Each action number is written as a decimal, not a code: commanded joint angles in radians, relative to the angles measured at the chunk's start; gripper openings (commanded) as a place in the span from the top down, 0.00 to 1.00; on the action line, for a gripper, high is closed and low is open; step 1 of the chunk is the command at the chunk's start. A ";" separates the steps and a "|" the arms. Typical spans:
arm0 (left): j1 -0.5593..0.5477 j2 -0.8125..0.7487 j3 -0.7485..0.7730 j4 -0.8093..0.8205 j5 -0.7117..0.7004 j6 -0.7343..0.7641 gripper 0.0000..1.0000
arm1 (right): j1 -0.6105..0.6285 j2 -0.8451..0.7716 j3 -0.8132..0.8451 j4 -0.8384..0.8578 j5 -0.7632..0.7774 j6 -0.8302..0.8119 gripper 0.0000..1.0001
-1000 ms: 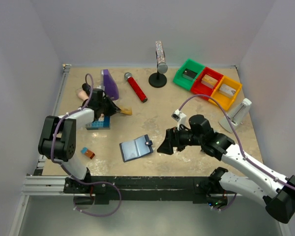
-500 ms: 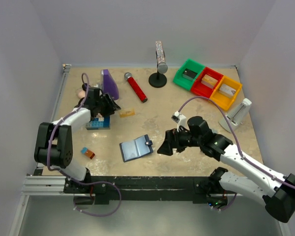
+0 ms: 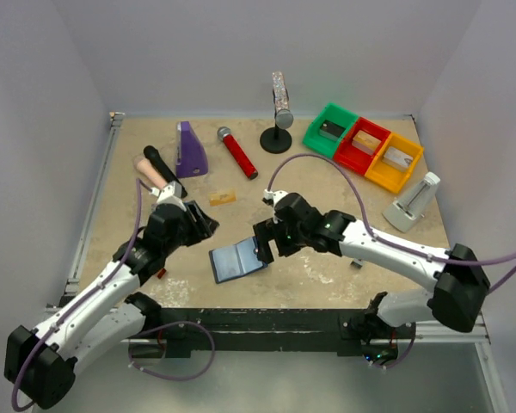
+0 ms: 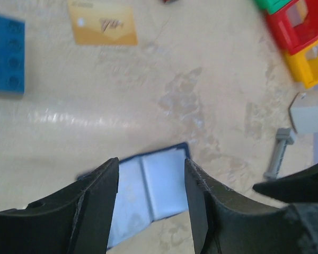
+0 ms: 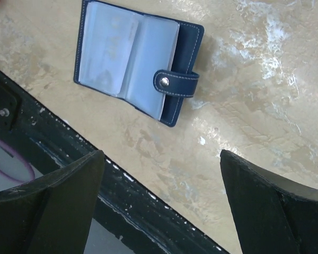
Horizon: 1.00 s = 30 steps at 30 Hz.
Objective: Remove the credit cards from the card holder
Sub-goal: Move the card holder to the center of the board.
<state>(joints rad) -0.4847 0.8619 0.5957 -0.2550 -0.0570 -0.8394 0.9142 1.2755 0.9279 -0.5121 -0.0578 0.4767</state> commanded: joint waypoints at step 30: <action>-0.106 -0.368 -0.298 -0.245 -0.181 -0.204 0.45 | 0.126 0.662 0.548 -0.428 0.404 -0.036 0.31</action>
<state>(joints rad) -0.5858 0.4908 0.2993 -0.5255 -0.2298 -1.0386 1.0477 1.9526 1.4387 -0.9188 0.3061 0.4438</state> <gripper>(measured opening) 0.554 0.732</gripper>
